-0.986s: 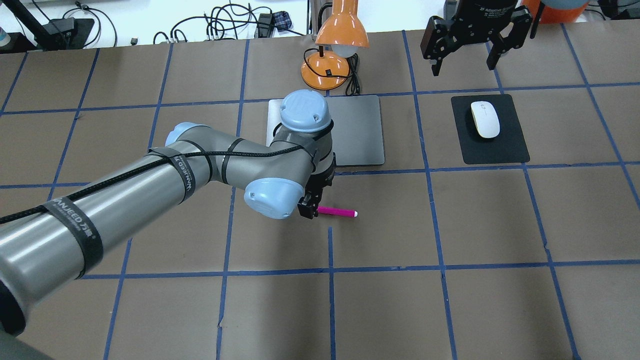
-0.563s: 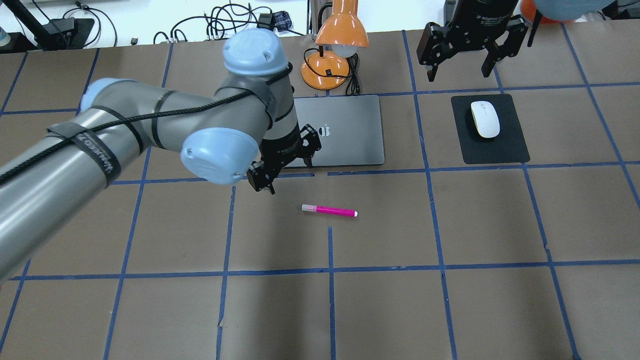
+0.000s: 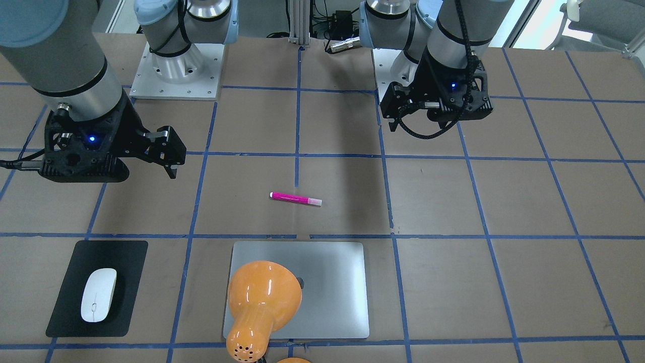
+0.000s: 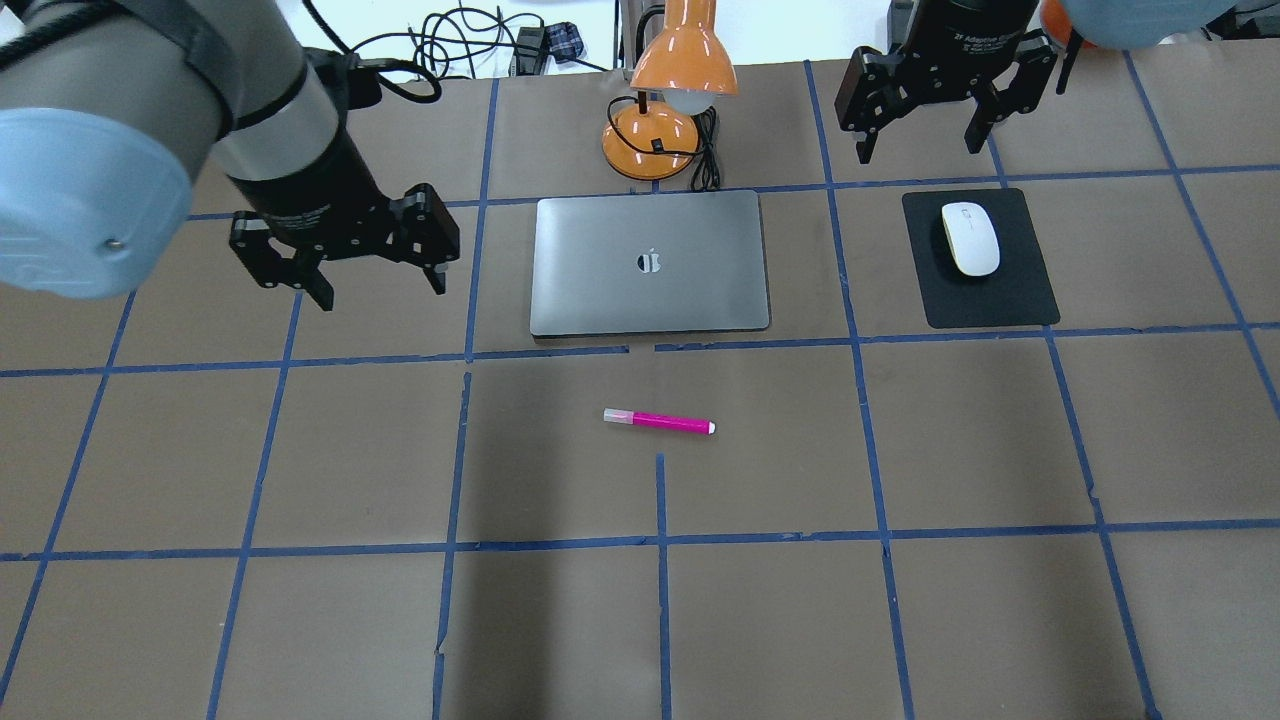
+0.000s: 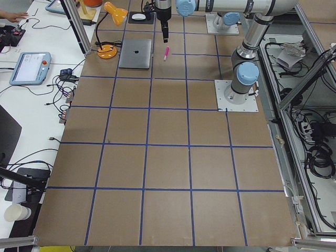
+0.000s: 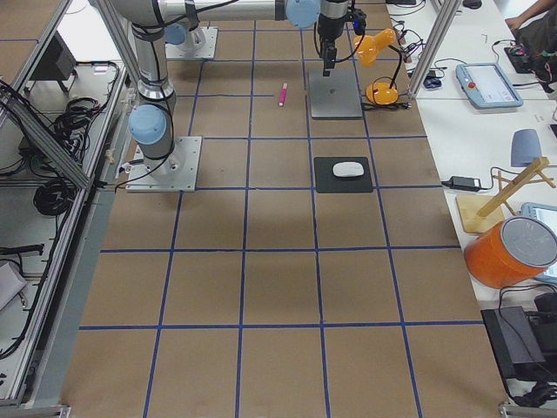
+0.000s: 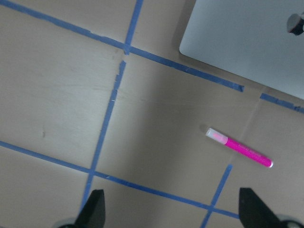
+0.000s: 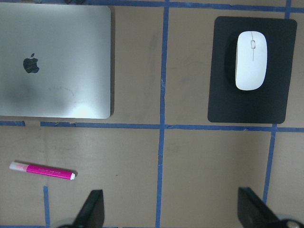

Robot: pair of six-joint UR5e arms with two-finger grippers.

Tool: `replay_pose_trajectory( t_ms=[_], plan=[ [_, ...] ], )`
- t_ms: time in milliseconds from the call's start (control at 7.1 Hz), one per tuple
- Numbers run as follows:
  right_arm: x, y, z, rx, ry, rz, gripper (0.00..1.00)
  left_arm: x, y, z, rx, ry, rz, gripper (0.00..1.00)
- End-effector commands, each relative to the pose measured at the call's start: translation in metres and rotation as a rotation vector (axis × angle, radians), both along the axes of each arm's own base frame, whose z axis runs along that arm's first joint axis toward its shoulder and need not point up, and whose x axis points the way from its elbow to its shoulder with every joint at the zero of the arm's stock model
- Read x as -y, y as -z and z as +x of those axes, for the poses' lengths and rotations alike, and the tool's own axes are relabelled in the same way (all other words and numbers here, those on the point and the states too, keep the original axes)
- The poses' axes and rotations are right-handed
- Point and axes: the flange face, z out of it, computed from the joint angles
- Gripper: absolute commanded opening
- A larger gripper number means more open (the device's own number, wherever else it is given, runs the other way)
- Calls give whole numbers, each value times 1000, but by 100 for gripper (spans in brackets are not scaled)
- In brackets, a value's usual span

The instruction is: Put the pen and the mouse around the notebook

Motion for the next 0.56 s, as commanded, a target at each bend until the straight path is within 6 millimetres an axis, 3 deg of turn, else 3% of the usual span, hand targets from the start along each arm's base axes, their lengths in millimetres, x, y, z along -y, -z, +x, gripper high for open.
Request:
replay_pose_trajectory(
  t_ms=[0,423],
  plan=[
    [-2,-2,0,-1,-3,-3,100,-11,0,6,-6,30,-1,100],
    [-2,-4,2,13,0,-8,100,-7,-4,8,-4,20,-16,100]
  ],
)
